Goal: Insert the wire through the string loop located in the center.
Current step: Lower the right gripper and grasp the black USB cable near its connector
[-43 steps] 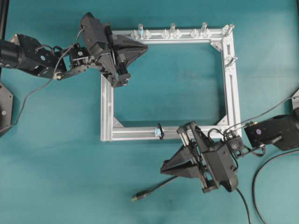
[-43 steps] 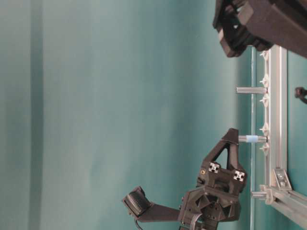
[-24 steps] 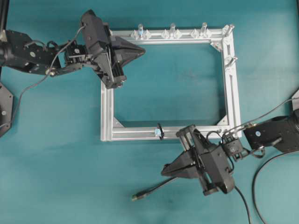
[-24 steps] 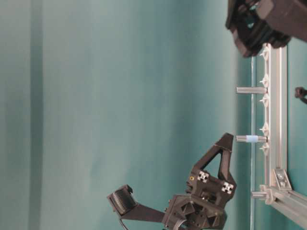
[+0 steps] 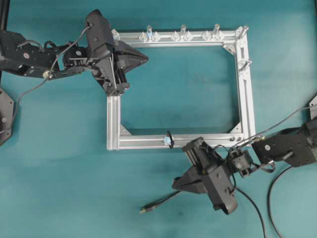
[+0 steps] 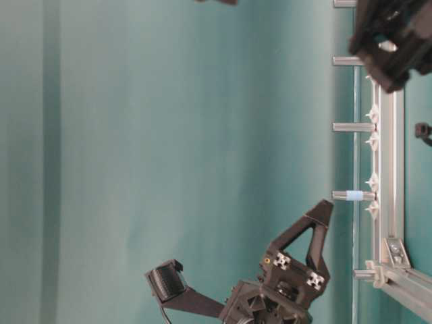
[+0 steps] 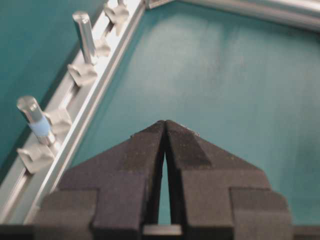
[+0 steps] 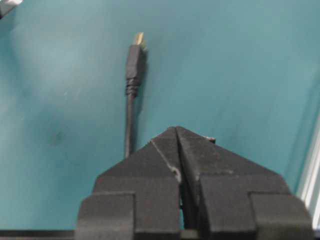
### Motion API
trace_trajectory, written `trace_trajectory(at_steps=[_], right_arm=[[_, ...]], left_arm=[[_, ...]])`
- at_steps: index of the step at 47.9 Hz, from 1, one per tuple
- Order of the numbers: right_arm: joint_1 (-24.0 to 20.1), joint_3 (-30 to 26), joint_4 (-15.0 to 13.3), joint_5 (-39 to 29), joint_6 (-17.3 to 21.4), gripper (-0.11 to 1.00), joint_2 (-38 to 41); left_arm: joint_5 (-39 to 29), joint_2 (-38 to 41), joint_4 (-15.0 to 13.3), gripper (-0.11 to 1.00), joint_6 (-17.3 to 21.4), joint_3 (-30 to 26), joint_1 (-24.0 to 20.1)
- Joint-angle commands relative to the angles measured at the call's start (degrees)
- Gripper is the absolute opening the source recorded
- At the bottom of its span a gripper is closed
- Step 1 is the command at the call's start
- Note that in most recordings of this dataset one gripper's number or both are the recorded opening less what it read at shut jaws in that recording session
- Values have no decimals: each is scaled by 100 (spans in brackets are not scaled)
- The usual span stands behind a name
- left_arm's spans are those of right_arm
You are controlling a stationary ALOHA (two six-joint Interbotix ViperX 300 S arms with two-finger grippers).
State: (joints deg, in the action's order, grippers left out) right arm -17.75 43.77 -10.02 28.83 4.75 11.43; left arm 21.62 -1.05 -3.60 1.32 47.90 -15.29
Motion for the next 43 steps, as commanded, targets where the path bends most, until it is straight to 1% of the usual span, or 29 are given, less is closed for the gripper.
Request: trace_trajectory(at_steps=[1,11,16,19,20,22,25,28,29,36,43], right_arm=[[-79,-141,-18,-18,18,0,-18],[-123,-255,-18,-26,26,0,105],[-123,-308,-18,-9,35,1,105],[-123,-343,-18,-9,35,1,105],[-123,-360,-18,-9,35,2,105],[-123,-387,-18,-9,35,9,114],[-123,-422,-18,0,35,24,141],[-132,-439,-18,-9,35,43,185],[-132,-448,-18,-9,35,45,202],[-176,-448,-18,0,35,48,316],[-211,-510,-18,26,35,47,422]], left_arm=[[-88,-167,18,0,-18,-35,35],[-220,-193,9,1,-281,9,44],[-220,-193,9,2,-308,35,44],[-220,-193,18,5,-308,62,53],[-220,-193,9,5,-299,70,53],[-220,-193,18,5,-299,79,53],[-220,-193,9,5,-299,105,62],[-220,-193,18,5,-299,132,62],[-220,-193,9,5,-299,141,62],[-220,-193,18,5,-299,167,79],[-220,-193,9,5,-281,167,79]])
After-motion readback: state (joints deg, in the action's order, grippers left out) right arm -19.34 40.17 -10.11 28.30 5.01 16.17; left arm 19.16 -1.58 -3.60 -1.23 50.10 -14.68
